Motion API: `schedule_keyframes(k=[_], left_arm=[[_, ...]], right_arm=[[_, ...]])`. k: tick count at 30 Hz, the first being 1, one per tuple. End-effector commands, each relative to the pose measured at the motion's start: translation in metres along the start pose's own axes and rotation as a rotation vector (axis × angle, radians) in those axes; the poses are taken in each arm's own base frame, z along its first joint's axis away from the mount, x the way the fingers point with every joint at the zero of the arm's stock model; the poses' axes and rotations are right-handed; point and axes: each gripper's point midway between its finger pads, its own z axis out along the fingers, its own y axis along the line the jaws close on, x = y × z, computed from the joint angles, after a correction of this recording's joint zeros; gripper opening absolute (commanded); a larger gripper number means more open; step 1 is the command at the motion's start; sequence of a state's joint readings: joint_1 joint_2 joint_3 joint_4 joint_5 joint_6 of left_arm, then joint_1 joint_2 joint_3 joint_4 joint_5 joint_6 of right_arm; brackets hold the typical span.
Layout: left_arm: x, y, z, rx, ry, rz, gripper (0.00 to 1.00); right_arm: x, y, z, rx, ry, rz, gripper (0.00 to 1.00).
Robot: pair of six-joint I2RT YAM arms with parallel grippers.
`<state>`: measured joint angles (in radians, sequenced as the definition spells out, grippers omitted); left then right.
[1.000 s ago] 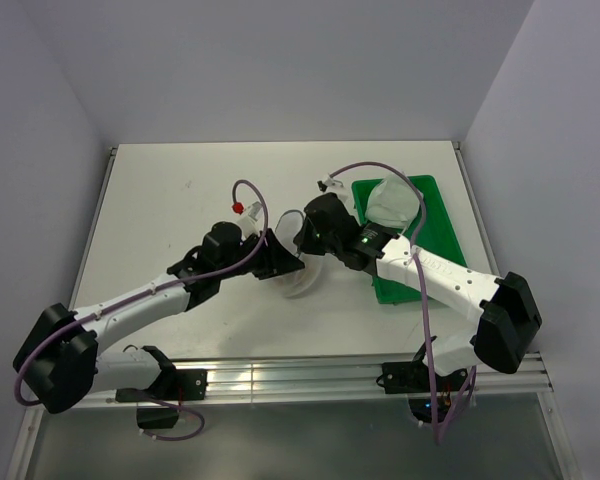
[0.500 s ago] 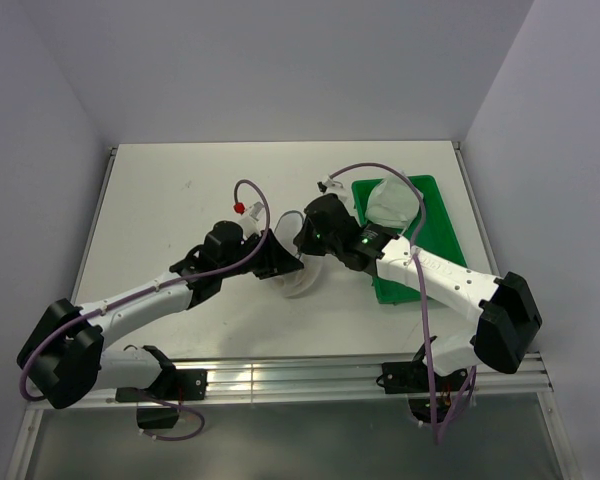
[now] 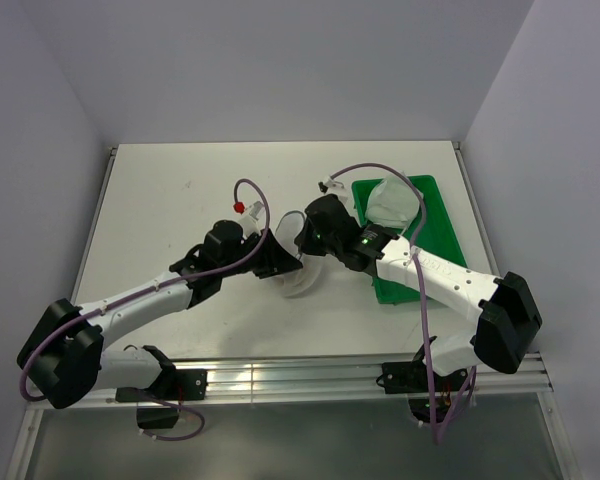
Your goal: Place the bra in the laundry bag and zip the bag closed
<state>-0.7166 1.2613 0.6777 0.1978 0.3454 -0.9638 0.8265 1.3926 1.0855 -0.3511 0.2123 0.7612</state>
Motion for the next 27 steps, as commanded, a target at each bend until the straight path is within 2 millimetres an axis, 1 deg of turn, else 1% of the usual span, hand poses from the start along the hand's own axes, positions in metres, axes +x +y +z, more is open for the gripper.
schedule_keyframes(k=[1, 7, 10, 11, 12, 15, 18, 19, 20, 22, 23, 25, 27], left_arm=[[-0.023, -0.032, -0.002, 0.087, -0.055, 0.045, 0.23], [-0.025, -0.034, -0.005, 0.080, -0.062, 0.051, 0.17], [-0.024, -0.033, -0.005, 0.076, -0.057, 0.050, 0.09], [-0.023, -0.032, -0.006, 0.075, -0.054, 0.049, 0.04], [-0.023, -0.032, -0.006, 0.075, -0.056, 0.051, 0.01], [-0.023, -0.030, -0.010, 0.060, -0.062, 0.053, 0.00], [-0.019, -0.018, -0.013, 0.007, -0.060, 0.053, 0.00], [-0.013, -0.009, -0.014, -0.016, -0.050, 0.046, 0.00], [-0.012, -0.004, -0.015, -0.034, -0.054, 0.042, 0.00], [-0.009, 0.002, -0.019, -0.048, -0.058, 0.037, 0.00], [-0.003, 0.011, -0.021, -0.071, -0.048, 0.027, 0.00], [0.000, 0.019, -0.024, -0.092, -0.055, 0.022, 0.00], [0.006, 0.033, -0.028, -0.130, -0.052, 0.009, 0.00]], right_arm=[[-0.008, 0.002, -0.005, -0.010, -0.042, 0.005, 0.00], [-0.009, -0.001, -0.003, 0.009, -0.054, 0.005, 0.00], [-0.008, -0.003, -0.003, 0.018, -0.057, 0.005, 0.00], [-0.009, -0.004, -0.002, 0.026, -0.061, 0.005, 0.00], [-0.009, -0.004, -0.002, 0.026, -0.066, 0.004, 0.00], [-0.007, -0.004, 0.000, 0.030, -0.057, -0.004, 0.00], [-0.011, -0.006, 0.001, 0.036, -0.063, -0.011, 0.00], [-0.012, -0.006, 0.001, 0.035, -0.065, -0.009, 0.00], [-0.013, -0.007, 0.001, 0.034, -0.063, -0.008, 0.00], [-0.017, -0.012, 0.002, 0.029, -0.060, 0.003, 0.00], [-0.019, -0.014, 0.002, 0.027, -0.060, 0.008, 0.00], [-0.023, -0.018, 0.003, 0.026, -0.062, 0.014, 0.00], [-0.027, -0.020, 0.003, 0.024, -0.064, 0.017, 0.00]])
